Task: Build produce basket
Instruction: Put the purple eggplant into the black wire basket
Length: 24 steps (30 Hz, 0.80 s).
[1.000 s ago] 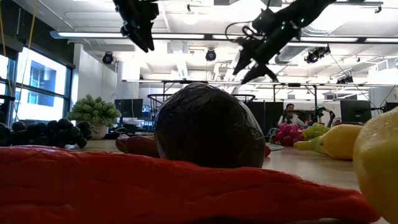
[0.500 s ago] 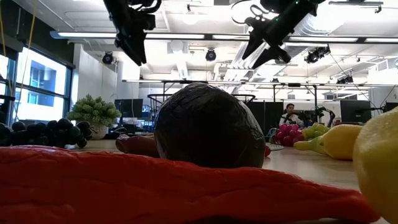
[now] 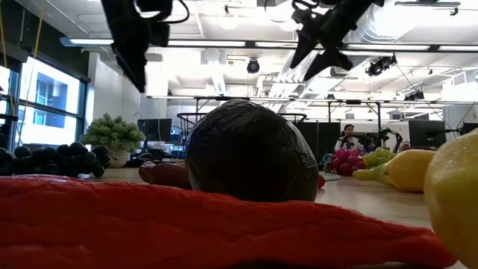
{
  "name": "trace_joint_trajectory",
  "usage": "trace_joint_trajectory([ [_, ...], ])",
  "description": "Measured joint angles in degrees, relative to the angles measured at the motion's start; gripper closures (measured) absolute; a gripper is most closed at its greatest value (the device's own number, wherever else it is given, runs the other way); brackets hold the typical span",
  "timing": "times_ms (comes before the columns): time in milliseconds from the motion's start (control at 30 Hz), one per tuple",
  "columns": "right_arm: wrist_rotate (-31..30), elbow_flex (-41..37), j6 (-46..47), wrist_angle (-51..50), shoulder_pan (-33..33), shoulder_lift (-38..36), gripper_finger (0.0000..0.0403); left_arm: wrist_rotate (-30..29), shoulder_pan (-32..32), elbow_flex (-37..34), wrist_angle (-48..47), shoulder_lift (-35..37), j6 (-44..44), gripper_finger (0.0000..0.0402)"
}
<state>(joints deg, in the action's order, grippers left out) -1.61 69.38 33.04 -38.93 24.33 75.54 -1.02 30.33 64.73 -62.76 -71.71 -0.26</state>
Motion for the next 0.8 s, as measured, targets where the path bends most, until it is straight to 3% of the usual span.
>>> trace_joint_trajectory([
  [433, -1.9, 0.0, 4.5, -2.0, -6.5, 0.0, 0.0187, 0.2, -9.5, -3.8, 0.0, 7.1, -9.1, 0.0133],
  [800, -0.9, 0.0, 4.1, -3.6, -7.1, 0.0, 0.0187, 6.6, -20.9, -3.8, 7.6, 6.8, -12.8, 0.0133],
])
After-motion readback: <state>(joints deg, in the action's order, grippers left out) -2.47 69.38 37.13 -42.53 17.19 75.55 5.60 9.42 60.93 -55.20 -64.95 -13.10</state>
